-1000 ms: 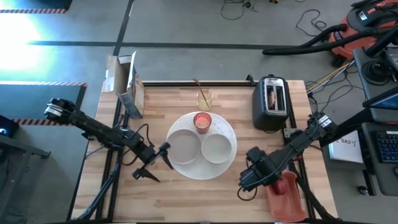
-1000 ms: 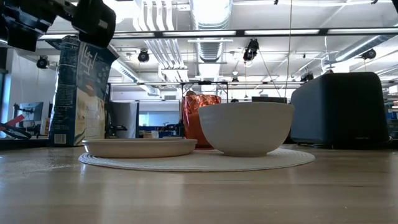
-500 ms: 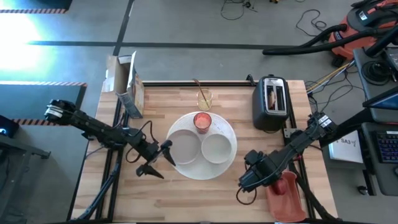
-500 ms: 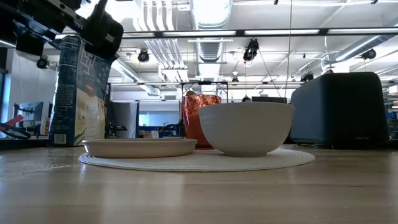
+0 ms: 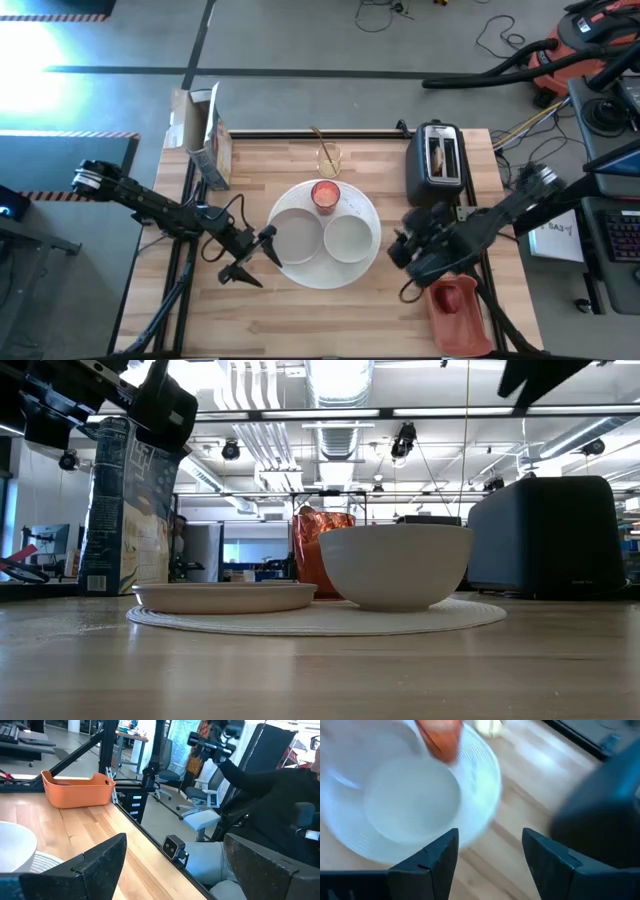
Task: Arrange a breakfast setting
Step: Pour the cereal from the cereal box into the white bowl
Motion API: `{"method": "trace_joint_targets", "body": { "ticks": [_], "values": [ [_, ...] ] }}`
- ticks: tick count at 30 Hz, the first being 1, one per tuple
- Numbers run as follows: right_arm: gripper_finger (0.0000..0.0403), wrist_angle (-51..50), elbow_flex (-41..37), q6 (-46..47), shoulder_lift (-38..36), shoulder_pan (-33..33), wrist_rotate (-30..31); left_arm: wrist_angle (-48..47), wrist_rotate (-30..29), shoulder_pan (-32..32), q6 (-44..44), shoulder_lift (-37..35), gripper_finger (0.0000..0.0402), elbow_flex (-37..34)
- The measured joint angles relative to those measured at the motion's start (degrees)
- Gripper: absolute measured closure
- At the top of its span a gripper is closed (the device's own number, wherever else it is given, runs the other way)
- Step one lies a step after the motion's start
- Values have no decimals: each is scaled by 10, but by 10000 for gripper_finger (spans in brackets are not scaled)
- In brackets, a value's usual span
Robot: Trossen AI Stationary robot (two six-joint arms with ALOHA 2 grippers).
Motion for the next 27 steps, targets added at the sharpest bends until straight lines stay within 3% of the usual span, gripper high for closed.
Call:
{"method": "trace_joint_targets", "body": {
  "ticks": [3,9,15,22,27],
  "values": [
    [193,132,-107,-46,-98,-1,30,4,0,0,5,2,84,0],
    [193,432,-339,-217,-283,-8,35,28,-1,1,12,3,84,0],
    [193,654,-508,-385,-427,-16,35,62,-25,10,53,2,84,0],
    [193,766,-626,-480,-530,-18,-12,64,-144,11,50,2,84,12],
    [193,771,-668,-487,-561,-18,-12,63,-161,11,30,2,84,31]
  ]
}}
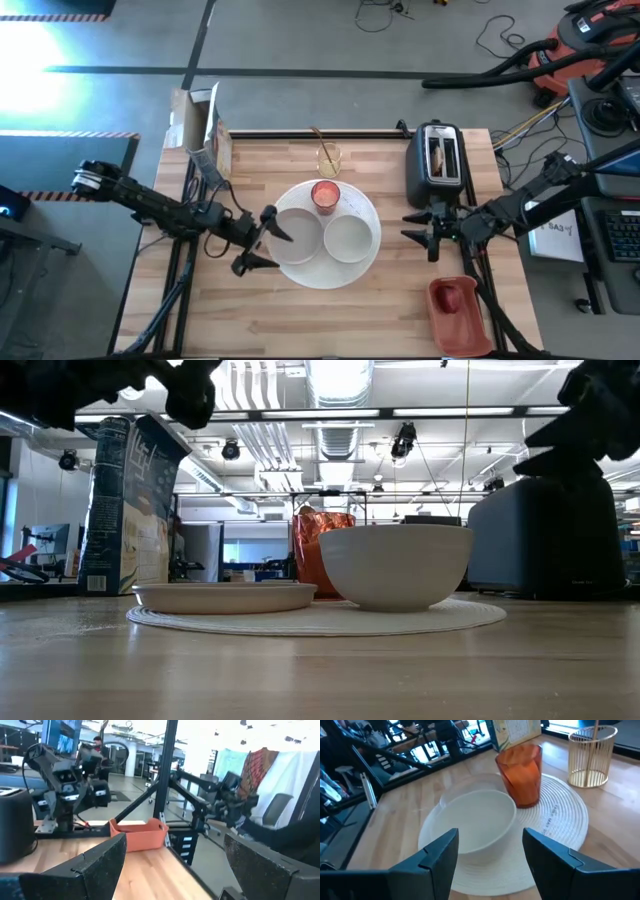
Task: Arrange a breakfast setting
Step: Pour the cereal from the cereal box into the white bowl
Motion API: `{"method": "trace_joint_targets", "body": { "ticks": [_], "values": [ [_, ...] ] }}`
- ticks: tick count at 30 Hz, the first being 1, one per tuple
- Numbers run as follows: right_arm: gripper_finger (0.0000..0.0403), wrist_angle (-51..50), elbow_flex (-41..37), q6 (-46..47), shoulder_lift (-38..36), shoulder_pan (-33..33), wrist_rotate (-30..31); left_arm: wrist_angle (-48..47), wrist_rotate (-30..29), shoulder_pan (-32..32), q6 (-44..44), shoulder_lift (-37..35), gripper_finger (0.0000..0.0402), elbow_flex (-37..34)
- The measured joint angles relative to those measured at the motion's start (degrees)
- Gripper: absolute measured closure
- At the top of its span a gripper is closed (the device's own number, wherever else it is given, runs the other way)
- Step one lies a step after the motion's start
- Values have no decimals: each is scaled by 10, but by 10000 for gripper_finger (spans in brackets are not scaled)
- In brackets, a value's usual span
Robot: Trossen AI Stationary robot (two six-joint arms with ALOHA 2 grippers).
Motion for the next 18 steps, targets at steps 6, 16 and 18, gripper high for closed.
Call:
{"method": "trace_joint_targets", "body": {
  "ticks": [6,16,18],
  "values": [
    [193,-1,-23,14,-6,0,0,-61,-118,0,-72,0,84,8],
    [193,0,-18,14,-5,0,0,-194,-359,0,-165,0,84,8],
    [193,-1,-18,14,-5,0,0,-209,-376,0,-179,0,84,8]
  ]
}}
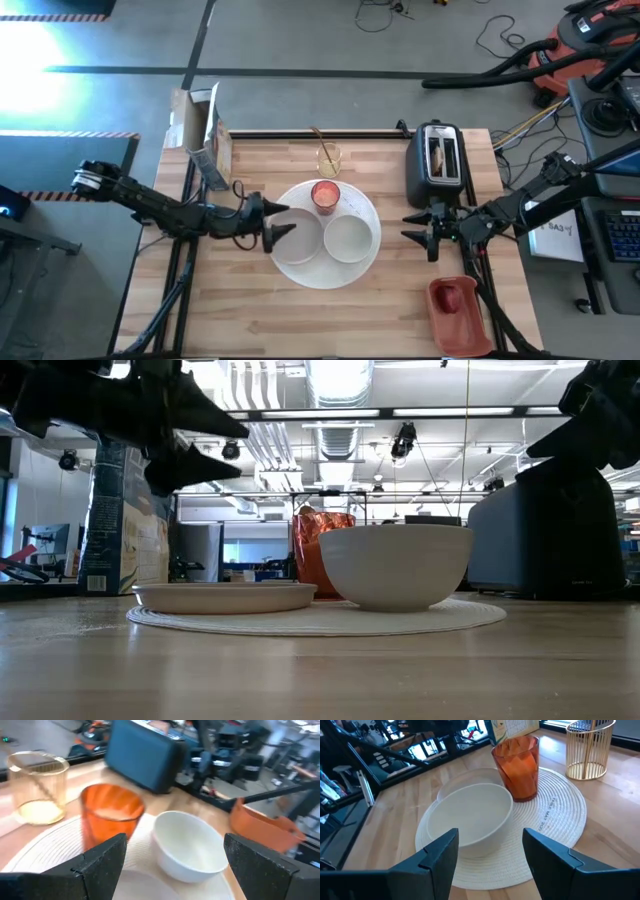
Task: Arrange a breakfast setting
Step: Pour the cereal from the cereal box into the white bowl
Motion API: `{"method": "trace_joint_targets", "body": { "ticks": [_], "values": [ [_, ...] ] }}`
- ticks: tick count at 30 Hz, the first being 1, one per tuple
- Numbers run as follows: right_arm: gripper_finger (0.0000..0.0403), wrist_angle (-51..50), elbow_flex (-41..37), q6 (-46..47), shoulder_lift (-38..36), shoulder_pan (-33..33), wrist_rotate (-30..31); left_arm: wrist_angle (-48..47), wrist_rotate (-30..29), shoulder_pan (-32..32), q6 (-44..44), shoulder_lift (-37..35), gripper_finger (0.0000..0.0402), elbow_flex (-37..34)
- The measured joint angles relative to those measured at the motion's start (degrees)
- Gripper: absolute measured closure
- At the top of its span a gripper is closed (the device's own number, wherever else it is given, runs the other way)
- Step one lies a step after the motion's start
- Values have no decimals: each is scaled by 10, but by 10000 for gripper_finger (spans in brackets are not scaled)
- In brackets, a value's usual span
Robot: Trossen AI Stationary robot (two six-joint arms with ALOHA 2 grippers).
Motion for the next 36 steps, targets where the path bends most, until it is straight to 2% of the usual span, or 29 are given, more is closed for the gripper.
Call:
{"method": "trace_joint_targets", "body": {
  "ticks": [8,10,12,16,20,23,31,36],
  "values": [
    [193,0,0,0,0,0,0,-53,-9,2,-37,-5,84,0],
    [193,0,0,0,0,0,0,-99,-9,7,-38,-16,84,13],
    [193,0,0,0,0,0,0,-188,-9,13,-39,-33,84,45],
    [193,0,0,0,0,0,0,-477,-8,23,-91,-47,84,151],
    [193,0,0,0,0,0,0,-726,-8,22,-191,-29,84,234],
    [193,0,0,0,1,0,0,-845,-8,22,-274,-18,84,253],
    [193,0,0,0,0,0,0,-972,-11,22,-507,-25,84,213],
    [193,0,0,0,0,0,0,-1021,-26,22,-595,-26,84,198]
  ]
}}
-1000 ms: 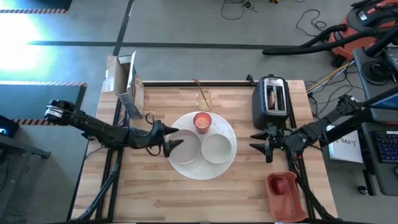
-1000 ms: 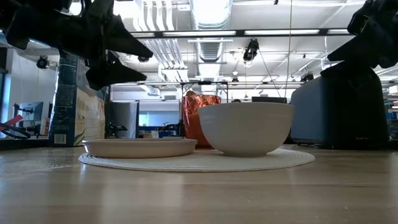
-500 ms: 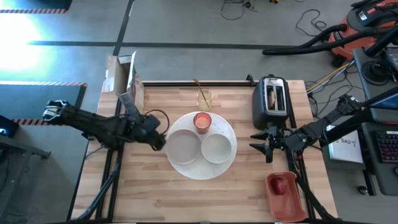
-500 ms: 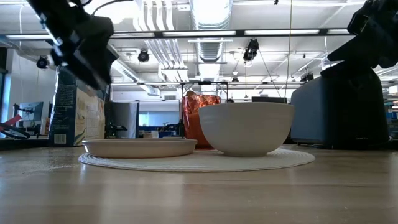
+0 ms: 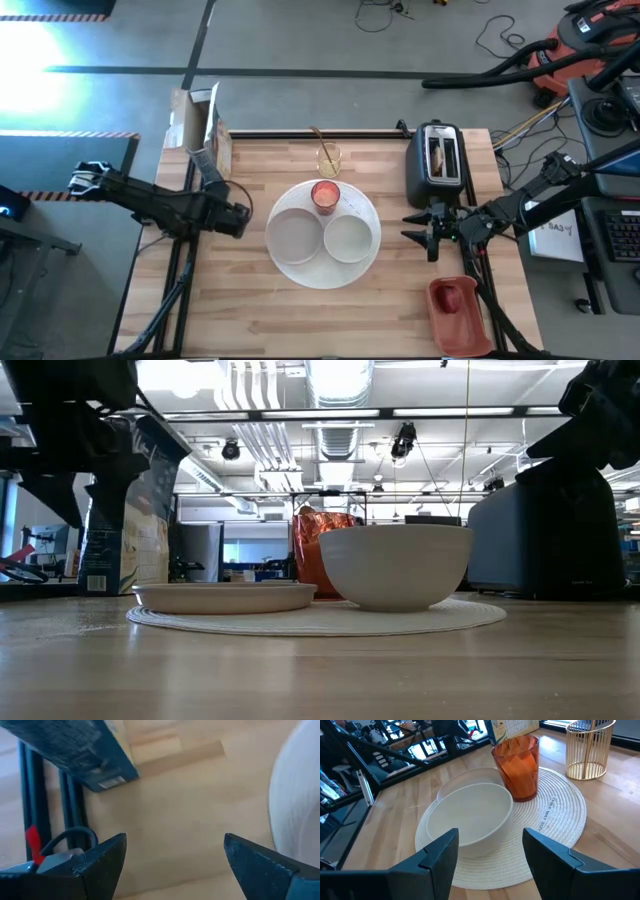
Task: Arrange a breakfast setting
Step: Pour the cereal from the cereal box into the white bowl
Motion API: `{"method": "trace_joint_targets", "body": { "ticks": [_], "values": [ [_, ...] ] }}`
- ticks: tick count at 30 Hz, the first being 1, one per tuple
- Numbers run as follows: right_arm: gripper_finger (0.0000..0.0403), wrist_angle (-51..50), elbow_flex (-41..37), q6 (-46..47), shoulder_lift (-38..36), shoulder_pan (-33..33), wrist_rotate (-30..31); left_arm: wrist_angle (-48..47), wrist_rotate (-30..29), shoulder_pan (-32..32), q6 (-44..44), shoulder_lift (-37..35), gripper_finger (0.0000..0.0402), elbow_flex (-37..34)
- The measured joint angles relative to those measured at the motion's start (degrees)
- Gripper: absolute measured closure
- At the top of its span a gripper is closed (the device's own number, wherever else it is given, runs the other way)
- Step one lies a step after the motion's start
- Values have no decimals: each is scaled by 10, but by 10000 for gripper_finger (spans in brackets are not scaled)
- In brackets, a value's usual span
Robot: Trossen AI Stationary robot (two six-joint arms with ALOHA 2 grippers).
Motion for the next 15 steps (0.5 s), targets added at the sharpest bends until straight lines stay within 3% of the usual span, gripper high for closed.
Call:
{"method": "trace_joint_targets", "body": {
  "ticks": [11,15],
  "values": [
    [193,0,0,0,0,0,0,-69,-145,0,-181,0,70,-2],
    [193,0,0,0,0,0,0,-86,-163,0,-228,1,70,-2]
  ]
}}
